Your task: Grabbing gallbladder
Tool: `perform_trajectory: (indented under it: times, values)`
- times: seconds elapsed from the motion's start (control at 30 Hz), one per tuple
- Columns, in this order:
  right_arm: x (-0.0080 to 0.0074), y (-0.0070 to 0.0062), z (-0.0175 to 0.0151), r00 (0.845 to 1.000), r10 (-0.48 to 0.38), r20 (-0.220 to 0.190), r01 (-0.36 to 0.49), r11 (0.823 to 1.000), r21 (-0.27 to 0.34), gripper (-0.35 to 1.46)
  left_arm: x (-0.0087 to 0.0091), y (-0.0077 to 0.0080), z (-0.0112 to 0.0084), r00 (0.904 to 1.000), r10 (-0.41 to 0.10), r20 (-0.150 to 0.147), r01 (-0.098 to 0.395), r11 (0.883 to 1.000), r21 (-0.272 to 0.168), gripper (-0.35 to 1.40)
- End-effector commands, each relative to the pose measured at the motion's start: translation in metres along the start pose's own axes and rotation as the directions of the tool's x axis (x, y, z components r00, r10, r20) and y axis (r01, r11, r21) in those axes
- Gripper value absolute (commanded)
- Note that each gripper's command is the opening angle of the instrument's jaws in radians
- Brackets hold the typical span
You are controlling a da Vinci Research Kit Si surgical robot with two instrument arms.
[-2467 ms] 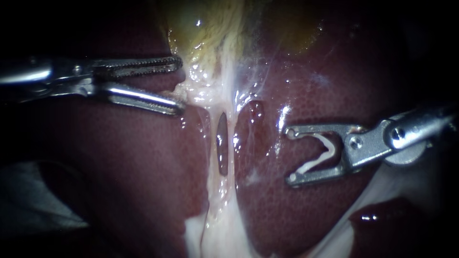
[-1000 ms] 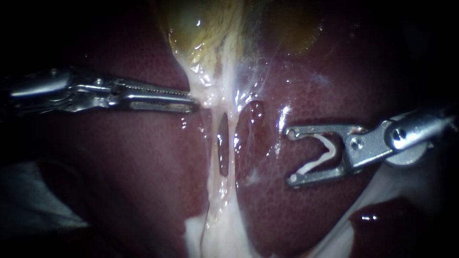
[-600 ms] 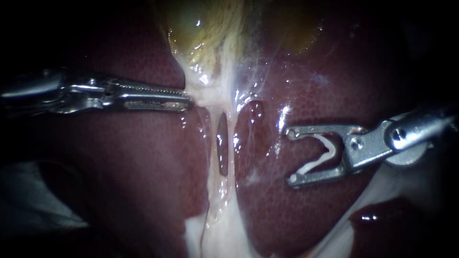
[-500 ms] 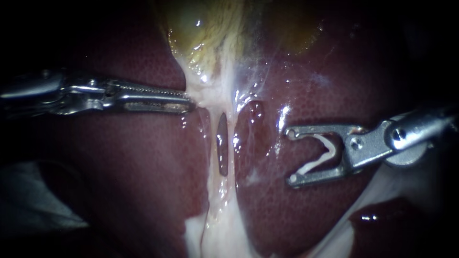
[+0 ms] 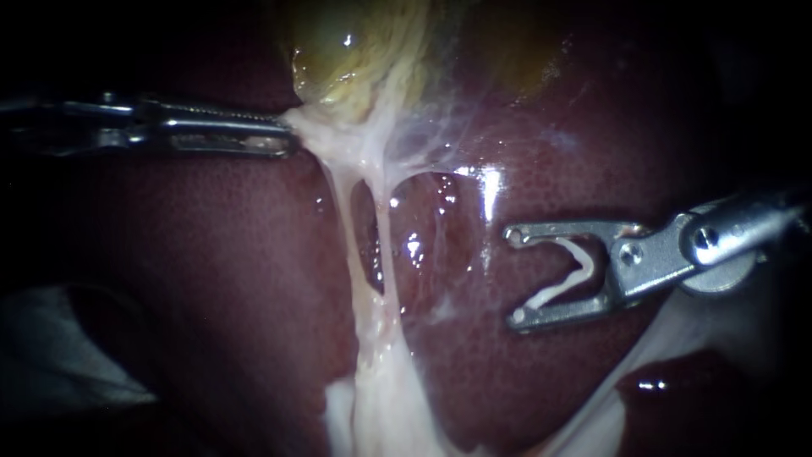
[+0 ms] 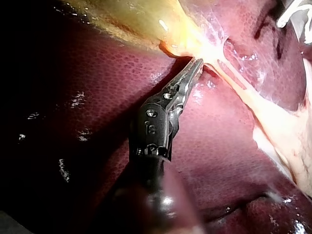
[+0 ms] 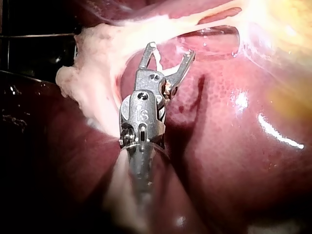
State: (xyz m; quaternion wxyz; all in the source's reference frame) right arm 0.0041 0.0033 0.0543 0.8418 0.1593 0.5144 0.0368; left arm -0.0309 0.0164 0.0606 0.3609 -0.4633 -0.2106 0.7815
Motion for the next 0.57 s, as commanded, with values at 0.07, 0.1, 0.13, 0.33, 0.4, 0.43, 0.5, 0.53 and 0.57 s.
perform_trajectory:
  times: [0.07, 0.1, 0.13, 0.33, 0.4, 0.43, 0.5, 0.53, 0.57]
  values:
    - [0.0, 0.0, 0.0, 1.0, 0.0, 0.0, 0.0, 1.0, 0.0, 0.49, 0.0, 0.0, -0.0001, 1.0, 0.005, -0.002, -0.005, 1.0, 0.002, -0.35]
    - [0.0, 0.0, 0.0, 1.0, 0.0, 0.0, 0.0, 1.0, 0.0, 0.49, 0.0, 0.0, -0.0001, 1.0, 0.005, -0.002, -0.005, 1.0, 0.002, -0.35]
    - [0.0, 0.0, 0.0, 1.0, 0.0, 0.0, 0.0, 1.0, 0.0, 0.49, 0.0, 0.0, -0.0001, 1.0, 0.005, -0.002, -0.005, 1.0, 0.002, -0.35]
    - [-0.0001, 0.0, 0.0, 1.0, 0.0, 0.0, 0.0, 1.0, 0.0, 0.49, 0.0001, 0.0, 0.0, 1.0, 0.005, -0.002, -0.005, 1.0, 0.002, -0.35]
    - [-0.0001, 0.0, 0.0, 1.0, 0.0, 0.0, 0.0, 1.0, 0.0, 0.49, 0.0001, 0.0, 0.0, 1.0, 0.005, -0.002, -0.005, 1.0, 0.002, -0.35]
    - [-0.0001, 0.0, 0.0, 1.0, 0.0, 0.0, 0.0, 1.0, 0.0, 0.49, 0.0001, 0.0, 0.0, 1.0, 0.005, -0.002, -0.005, 1.0, 0.002, -0.35]
    - [-0.0001, 0.0, 0.0, 1.0, 0.0, 0.0, 0.0, 1.0, -0.001, 0.49, 0.0, 0.0, 0.0, 1.0, 0.005, -0.002, -0.005, 1.0, 0.002, -0.35]
    - [-0.0001, 0.0, 0.0, 1.0, 0.0, 0.0, 0.0, 1.0, 0.0, 0.49, 0.0, 0.0, 0.0, 1.0, 0.005, -0.002, -0.005, 1.0, 0.002, -0.35]
    - [-0.0001, 0.0, 0.0, 1.0, 0.0, 0.0, 0.0, 1.0, 0.0, 0.49, 0.0001, 0.0, 0.0, 1.0, 0.005, -0.002, -0.005, 1.0, 0.003, -0.35]
